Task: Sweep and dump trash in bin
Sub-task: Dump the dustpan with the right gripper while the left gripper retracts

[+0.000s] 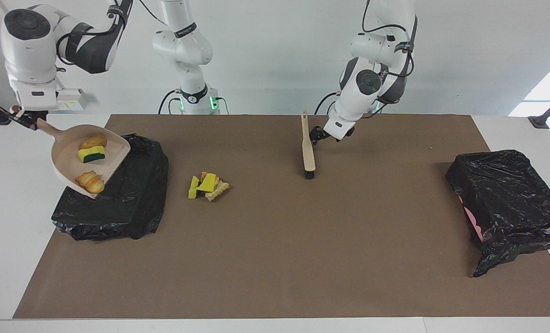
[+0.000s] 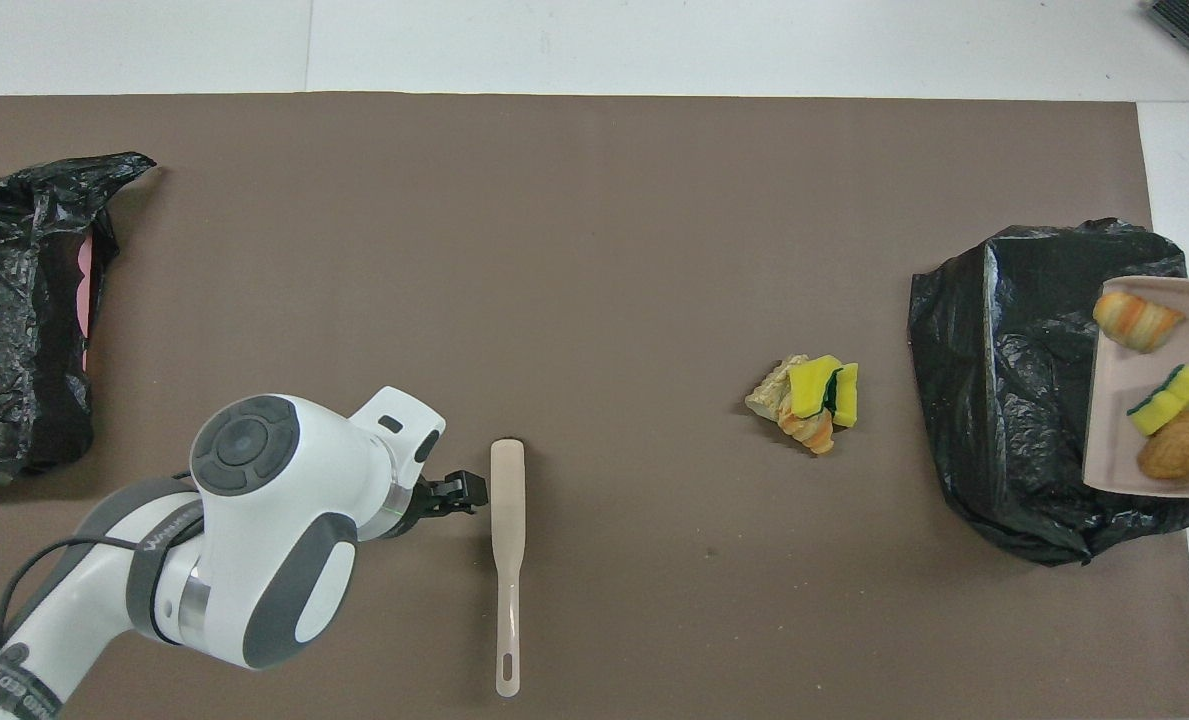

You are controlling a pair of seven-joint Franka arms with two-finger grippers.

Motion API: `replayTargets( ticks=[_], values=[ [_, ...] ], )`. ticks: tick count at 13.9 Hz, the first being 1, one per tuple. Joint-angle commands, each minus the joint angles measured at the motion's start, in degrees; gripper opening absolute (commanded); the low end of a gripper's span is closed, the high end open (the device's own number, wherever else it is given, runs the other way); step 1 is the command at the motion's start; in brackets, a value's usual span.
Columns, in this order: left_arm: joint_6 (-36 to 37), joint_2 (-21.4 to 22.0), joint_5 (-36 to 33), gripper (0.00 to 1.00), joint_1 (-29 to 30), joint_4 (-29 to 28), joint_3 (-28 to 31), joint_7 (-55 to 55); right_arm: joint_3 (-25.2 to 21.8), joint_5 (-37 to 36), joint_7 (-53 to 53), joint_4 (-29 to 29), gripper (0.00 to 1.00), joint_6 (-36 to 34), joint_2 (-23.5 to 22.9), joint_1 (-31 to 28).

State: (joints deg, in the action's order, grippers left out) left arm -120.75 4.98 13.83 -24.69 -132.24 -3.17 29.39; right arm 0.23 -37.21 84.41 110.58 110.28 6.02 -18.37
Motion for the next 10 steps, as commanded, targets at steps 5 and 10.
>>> replayTargets(
  ticks=[5,10],
  values=[
    [1.2,-8.9,-9.1,1.00,13.6,13.4,-0.3,-22.7,0.2,-12.4,1.4,2.3,0.00,0.4,0.7,5.4],
    [9.8,-7.8,-12.5,1.00,22.5,23.1,-0.3,-35.5,0.2,-18.0,4.0,1.9,0.00,-1.6,0.9,7.7]
  ],
)
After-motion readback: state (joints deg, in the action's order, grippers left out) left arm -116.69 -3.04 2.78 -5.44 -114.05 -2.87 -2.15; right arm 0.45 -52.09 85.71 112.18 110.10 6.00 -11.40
